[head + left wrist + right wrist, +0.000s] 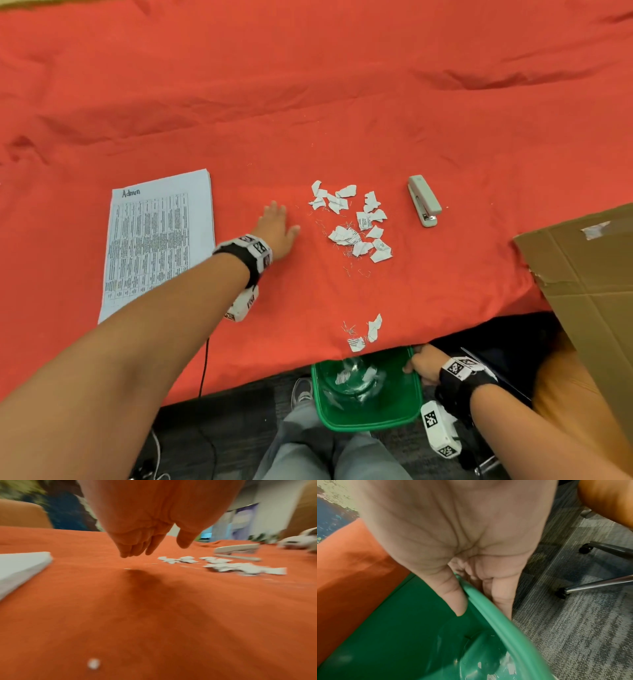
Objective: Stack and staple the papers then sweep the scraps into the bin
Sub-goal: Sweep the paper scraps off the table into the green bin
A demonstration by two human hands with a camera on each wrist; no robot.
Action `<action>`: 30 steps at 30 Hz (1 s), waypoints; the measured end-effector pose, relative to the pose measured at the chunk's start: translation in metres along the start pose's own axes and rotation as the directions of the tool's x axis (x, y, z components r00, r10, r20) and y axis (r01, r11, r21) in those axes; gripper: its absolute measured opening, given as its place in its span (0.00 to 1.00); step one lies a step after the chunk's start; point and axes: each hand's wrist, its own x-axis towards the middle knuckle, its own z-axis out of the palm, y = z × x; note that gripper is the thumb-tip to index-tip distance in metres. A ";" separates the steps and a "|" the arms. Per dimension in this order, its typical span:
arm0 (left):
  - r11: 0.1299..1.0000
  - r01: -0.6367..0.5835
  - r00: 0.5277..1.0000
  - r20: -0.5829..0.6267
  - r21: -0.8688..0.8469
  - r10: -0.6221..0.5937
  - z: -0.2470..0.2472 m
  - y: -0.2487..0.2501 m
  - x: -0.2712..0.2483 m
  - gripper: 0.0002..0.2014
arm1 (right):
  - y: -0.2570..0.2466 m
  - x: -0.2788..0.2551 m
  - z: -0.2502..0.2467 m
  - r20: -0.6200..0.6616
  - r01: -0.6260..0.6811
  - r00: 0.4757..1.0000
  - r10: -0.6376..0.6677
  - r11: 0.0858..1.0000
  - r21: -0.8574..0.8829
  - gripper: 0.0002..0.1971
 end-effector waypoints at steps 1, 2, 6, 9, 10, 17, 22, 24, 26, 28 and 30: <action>0.998 0.064 0.998 -0.017 0.016 -0.064 -0.002 -0.007 0.008 0.34 | 0.000 0.001 0.001 0.003 -0.003 1.000 0.003 1.000 0.009 0.28; 0.993 0.115 0.993 -0.016 0.023 -0.114 -0.001 -0.012 0.013 0.36 | 0.001 0.003 0.002 -0.001 -0.006 1.000 0.006 1.000 0.023 0.29; 0.996 0.053 0.996 0.064 0.067 -0.057 0.019 0.000 0.004 0.40 | -0.001 0.000 0.002 -0.004 -0.014 1.000 0.014 0.998 0.067 0.28; 0.986 -0.142 0.979 0.157 0.089 0.127 0.041 0.028 -0.024 0.41 | 0.000 -0.004 0.000 0.016 -0.008 1.000 0.007 0.998 0.063 0.30; 0.975 -0.206 0.963 0.197 0.088 0.186 0.049 0.037 -0.037 0.42 | 0.001 -0.005 0.000 0.018 -0.006 1.000 0.005 0.998 0.061 0.30; 0.873 -0.475 0.820 0.416 0.109 0.394 0.107 0.080 -0.129 0.44 | 0.000 -0.013 -0.004 0.014 0.018 1.000 -0.018 1.000 0.025 0.16; 0.789 -0.609 0.712 0.495 0.082 0.498 0.136 0.088 -0.173 0.43 | -0.001 -0.021 -0.003 0.037 0.023 0.999 -0.024 0.999 0.039 0.14; 0.759 -0.651 0.653 0.525 0.019 0.546 0.139 0.090 -0.182 0.42 | -0.002 -0.024 -0.003 0.038 0.038 0.999 -0.039 0.999 0.031 0.14; 0.743 -0.669 0.651 0.485 0.004 0.584 0.132 0.093 -0.181 0.40 | -0.001 -0.025 -0.003 0.050 0.047 0.998 -0.049 0.998 0.034 0.15; 0.752 -0.658 0.701 0.398 0.040 0.592 0.122 0.096 -0.170 0.38 | 0.000 -0.024 -0.001 0.050 0.061 0.997 -0.063 0.997 0.048 0.21; 0.784 -0.614 0.761 0.331 0.089 0.559 0.113 0.096 -0.154 0.38 | -0.001 -0.026 -0.001 0.042 0.068 0.997 -0.070 0.996 0.053 0.22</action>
